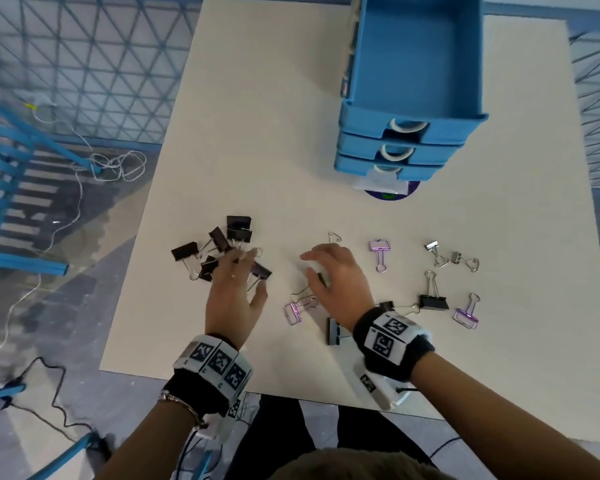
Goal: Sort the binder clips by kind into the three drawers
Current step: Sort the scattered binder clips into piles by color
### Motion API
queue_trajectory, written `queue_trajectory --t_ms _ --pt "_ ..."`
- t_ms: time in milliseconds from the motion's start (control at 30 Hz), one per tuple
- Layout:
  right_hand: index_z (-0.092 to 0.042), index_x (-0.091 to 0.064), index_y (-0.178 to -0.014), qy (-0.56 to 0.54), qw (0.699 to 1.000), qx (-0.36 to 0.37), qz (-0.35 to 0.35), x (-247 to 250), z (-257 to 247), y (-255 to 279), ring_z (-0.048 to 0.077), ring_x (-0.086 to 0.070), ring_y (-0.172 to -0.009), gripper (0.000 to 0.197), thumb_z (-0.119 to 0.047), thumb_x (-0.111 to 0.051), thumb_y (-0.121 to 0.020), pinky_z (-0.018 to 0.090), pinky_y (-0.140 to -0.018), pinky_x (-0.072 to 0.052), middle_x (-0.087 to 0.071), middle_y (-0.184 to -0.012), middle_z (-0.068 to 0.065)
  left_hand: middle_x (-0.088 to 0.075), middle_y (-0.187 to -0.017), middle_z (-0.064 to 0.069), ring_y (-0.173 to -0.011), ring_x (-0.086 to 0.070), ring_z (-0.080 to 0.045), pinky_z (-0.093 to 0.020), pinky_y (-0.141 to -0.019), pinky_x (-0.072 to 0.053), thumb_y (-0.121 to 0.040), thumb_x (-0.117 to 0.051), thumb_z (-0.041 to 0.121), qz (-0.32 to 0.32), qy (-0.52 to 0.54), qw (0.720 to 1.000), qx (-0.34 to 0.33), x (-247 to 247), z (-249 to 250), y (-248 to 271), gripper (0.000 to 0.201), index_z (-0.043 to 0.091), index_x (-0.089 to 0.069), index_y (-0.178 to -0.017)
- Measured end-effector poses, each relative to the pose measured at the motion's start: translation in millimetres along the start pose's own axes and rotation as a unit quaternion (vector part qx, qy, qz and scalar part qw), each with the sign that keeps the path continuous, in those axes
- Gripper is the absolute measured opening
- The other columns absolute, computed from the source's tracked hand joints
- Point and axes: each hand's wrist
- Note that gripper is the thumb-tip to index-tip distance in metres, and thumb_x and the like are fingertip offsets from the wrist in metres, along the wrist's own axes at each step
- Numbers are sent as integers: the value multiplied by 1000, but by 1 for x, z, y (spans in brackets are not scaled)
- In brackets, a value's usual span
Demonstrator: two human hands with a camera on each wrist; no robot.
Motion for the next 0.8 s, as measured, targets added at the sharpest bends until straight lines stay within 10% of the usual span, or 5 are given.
queue_trajectory --t_ms 200,467,800 --pt "-13 -64 -100 94 995 12 -18 54 57 47 31 -60 -93 23 -8 -64 -77 39 -70 -55 -65 -101 12 -53 -120 -17 -113 -51 -32 -37 -90 -47 -80 -64 16 -101 22 993 -50 -34 32 7 47 8 -49 -124" --pt "-18 -57 -117 150 980 23 -126 71 93 81 29 -57 -112 48 -17 -71 -71 42 -91 -49 -62 -121 10 -48 -125 -15 -110 -47 -32 -42 -86 -47 -82 -65 21 -160 -40 986 -17 -58 63 10 52 8 -45 -127" --pt "-14 -62 -109 55 998 -4 -15 76 92 80 24 -62 -80 35 -24 -52 -77 25 -74 -51 -58 -101 11 -50 -118 -15 -97 -53 -32 -37 -77 -47 -83 -62 12 -136 -30 990 -12 -64 78 7 36 7 -52 -118"
Point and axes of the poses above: each hand's wrist, its own y-axis away from the middle knuckle, its own x-axis out of the back of the hand, z = x × y
